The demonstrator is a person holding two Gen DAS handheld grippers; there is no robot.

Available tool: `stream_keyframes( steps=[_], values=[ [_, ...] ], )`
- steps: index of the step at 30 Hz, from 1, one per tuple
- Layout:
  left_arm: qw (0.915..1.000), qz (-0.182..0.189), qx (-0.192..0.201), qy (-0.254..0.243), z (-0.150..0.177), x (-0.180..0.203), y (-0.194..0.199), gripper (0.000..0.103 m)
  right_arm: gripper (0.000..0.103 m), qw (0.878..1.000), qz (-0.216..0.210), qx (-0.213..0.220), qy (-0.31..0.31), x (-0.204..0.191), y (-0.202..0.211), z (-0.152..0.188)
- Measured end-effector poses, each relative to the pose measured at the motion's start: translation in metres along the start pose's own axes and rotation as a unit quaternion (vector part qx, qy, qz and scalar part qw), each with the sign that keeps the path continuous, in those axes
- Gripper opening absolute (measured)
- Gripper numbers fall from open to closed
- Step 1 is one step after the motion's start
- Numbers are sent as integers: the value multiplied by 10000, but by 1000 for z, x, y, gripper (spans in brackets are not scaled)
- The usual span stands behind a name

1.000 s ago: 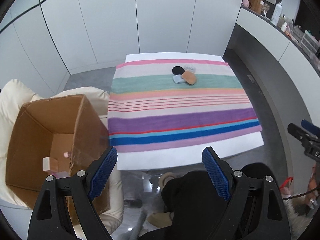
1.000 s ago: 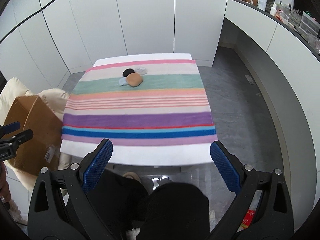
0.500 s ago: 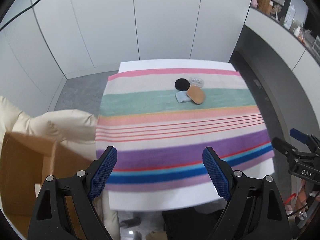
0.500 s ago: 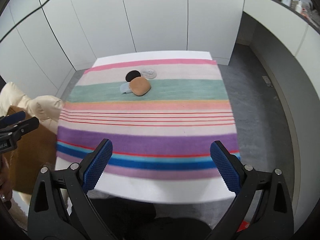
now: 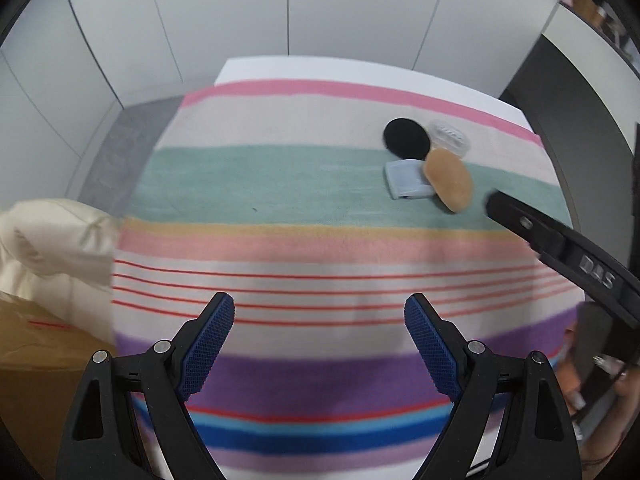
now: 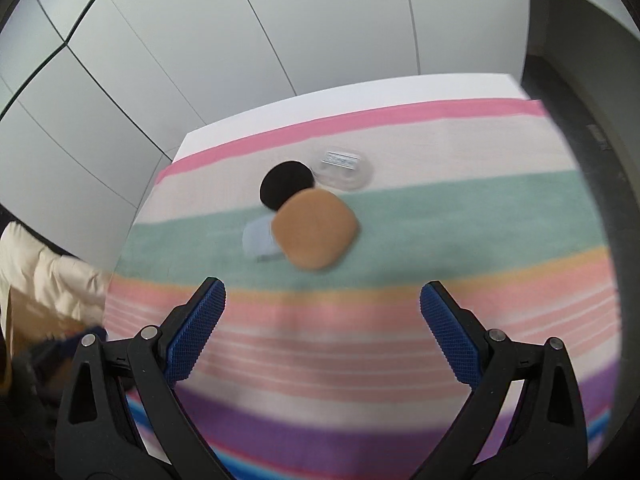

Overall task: Organize objects
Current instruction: 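Grasp the tan sponge puff with the right tool while the left tool grasps the pale blue case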

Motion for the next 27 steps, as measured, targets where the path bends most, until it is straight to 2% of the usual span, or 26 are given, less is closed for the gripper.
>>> stream_keyframes(
  steps=[2, 5, 7, 9, 11, 13, 17, 22, 27],
  values=[
    [9999, 50, -57, 106, -2, 1, -14, 88, 99, 9999, 107, 17, 132, -6, -25, -3],
    [9997, 95, -115, 176, -3, 5, -29, 88, 94, 9998, 72, -75, 188, -12, -55, -5],
    [9998, 90, -126, 117, -5, 9, -37, 88, 81, 9995, 136, -118, 249, -14, -69, -5],
    [9999, 87, -116, -3, -6, 14, -42, 88, 65, 9986, 261, 23, 459, -18, -72, -8],
    [9998, 99, -87, -141, -8, 22, -46, 88, 60, 9981, 268, 69, 542, -18, -73, -9],
    [9996, 131, -99, -237, -10, 30, -52, 88, 50, 9976, 279, 132, 614, -15, -69, -10],
    [9995, 216, -85, -217, -17, 45, -63, 88, 47, 9960, 450, 299, 711, 1, -50, -15],
    [9992, 403, -82, 4, -31, 71, -81, 88, 47, 9922, 899, 371, 778, 39, -32, -16],
    [9999, 88, 86, 74, -45, 92, -99, 90, 47, 9925, 1027, 203, 636, 66, -29, -8]
  ],
)
Point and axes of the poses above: each gripper's, at about its wrist camera, not at the fingertips, and y roughly against the way its jaws point, x to its right, z to its underside, the point moved 3 cm from there along -y, roughly the way its jaws point, and after that the axes turned 8 degrees about x, right-handed, at the moved point
